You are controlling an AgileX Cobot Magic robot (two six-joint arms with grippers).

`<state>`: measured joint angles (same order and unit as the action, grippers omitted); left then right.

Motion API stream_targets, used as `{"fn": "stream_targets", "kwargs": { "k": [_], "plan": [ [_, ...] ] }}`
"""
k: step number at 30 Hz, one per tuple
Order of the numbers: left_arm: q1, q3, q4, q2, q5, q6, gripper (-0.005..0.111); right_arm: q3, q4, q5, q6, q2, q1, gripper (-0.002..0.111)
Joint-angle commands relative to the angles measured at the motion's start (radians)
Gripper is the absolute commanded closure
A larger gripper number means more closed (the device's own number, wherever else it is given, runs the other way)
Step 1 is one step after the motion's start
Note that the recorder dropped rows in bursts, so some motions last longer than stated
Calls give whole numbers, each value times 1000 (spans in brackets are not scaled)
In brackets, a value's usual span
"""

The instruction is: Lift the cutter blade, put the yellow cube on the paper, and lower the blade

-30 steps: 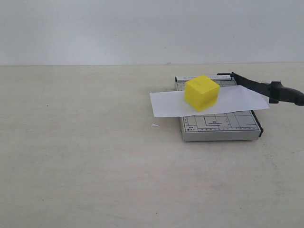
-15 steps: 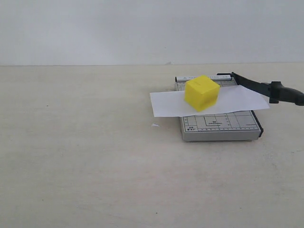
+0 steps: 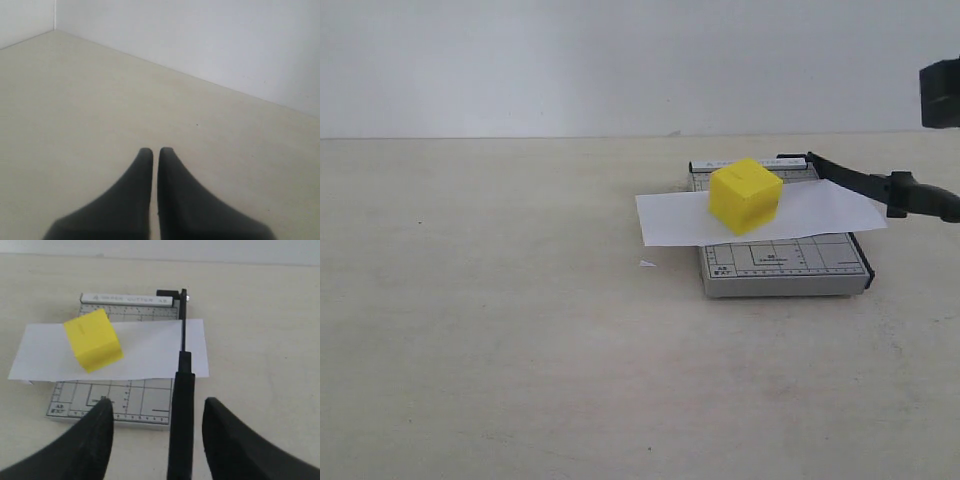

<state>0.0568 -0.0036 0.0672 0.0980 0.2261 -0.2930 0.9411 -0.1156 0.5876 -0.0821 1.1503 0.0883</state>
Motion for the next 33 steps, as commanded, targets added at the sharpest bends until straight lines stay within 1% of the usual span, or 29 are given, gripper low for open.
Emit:
{"fn": "stream_targets", "kwargs": {
  "k": [1,3,7,13,15,16,17,20,24,33],
  "plan": [
    [-8,4,1,7,-17,-6,102,15,93,92,65,78,3,56],
    [-8,4,1,7,-17,-6,102,15,93,110,65,110,3,56],
    [-8,4,1,7,-17,-6,102,15,93,90,65,150,3,56],
    [-8,4,1,7,-17,-6,102,15,96,119,65,168,3,56],
    [-8,4,1,7,-17,-6,102,15,96,126,65,168,3,69],
    [-8,4,1,7,-17,-6,102,15,96,134,65,168,3,82],
    [-8,4,1,7,-17,-6,102,15,96,138,65,168,3,90],
    [-8,4,1,7,-17,-6,102,15,96,142,65,168,3,108],
    [-8,4,1,7,-17,-6,102,13,94,184,65,168,3,108],
    [-8,4,1,7,-17,-6,102,-10,41,205,50,210,3,108]
  ]
}}
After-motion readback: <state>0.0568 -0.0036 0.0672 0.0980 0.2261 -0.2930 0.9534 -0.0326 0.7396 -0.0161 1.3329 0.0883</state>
